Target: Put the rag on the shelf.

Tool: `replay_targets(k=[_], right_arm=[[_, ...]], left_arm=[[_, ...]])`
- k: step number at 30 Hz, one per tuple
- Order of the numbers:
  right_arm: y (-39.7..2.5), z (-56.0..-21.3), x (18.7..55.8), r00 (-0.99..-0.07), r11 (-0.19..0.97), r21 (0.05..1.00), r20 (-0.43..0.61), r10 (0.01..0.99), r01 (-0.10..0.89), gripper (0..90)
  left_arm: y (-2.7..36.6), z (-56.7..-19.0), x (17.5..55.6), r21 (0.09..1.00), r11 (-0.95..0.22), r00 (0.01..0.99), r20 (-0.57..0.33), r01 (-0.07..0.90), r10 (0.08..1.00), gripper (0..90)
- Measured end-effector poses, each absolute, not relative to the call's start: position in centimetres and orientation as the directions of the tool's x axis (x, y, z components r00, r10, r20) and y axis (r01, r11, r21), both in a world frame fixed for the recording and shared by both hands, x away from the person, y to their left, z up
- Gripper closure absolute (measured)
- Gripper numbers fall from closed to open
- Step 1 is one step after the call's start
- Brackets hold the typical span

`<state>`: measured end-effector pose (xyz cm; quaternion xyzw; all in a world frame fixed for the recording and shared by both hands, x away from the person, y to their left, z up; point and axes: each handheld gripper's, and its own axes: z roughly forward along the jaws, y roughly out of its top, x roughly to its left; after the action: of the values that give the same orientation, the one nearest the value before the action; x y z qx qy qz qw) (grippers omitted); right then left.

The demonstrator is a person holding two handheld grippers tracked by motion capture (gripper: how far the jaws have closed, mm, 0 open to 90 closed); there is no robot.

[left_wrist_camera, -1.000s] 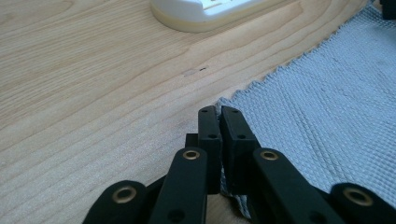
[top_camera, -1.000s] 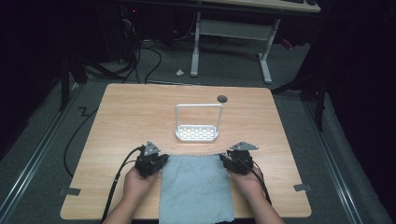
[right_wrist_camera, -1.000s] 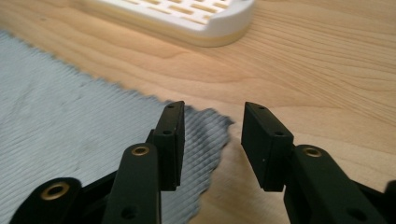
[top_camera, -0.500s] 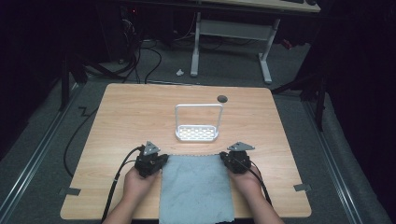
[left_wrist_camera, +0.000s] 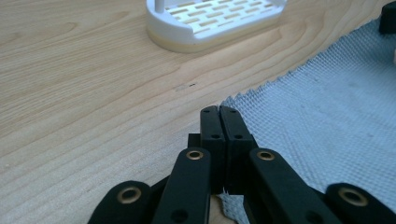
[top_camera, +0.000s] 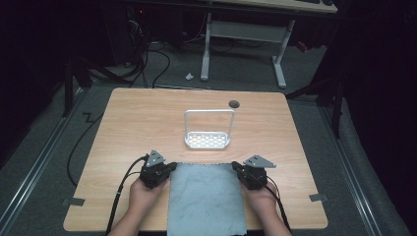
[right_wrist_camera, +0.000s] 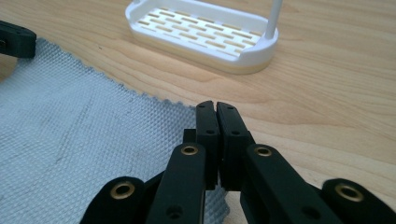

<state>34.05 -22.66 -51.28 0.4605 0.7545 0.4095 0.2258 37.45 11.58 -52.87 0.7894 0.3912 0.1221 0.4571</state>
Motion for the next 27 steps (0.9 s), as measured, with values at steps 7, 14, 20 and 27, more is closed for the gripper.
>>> replay_targets(k=[7,14,20,27], right_arm=[[-23.0,-50.3,33.4,-0.477,0.225,0.853,0.032,0.878,0.471,89.3],[-23.4,-49.5,33.1,-0.473,0.217,0.878,0.013,0.881,0.427,89.4],[-23.5,-48.6,32.5,-0.474,0.207,0.900,-0.001,0.881,0.383,89.4],[-23.4,-47.3,31.7,-0.476,0.199,0.925,-0.022,0.879,0.324,89.3]], left_arm=[[11.7,-52.2,36.6,0.847,-0.229,0.659,-0.174,0.479,0.732,88.9],[11.9,-51.0,35.8,0.880,-0.189,0.657,-0.169,0.437,0.734,88.8],[11.8,-49.5,35.0,0.907,-0.162,0.667,-0.155,0.388,0.729,88.9],[11.9,-47.6,34.1,0.935,-0.135,0.677,-0.134,0.329,0.723,88.8]])
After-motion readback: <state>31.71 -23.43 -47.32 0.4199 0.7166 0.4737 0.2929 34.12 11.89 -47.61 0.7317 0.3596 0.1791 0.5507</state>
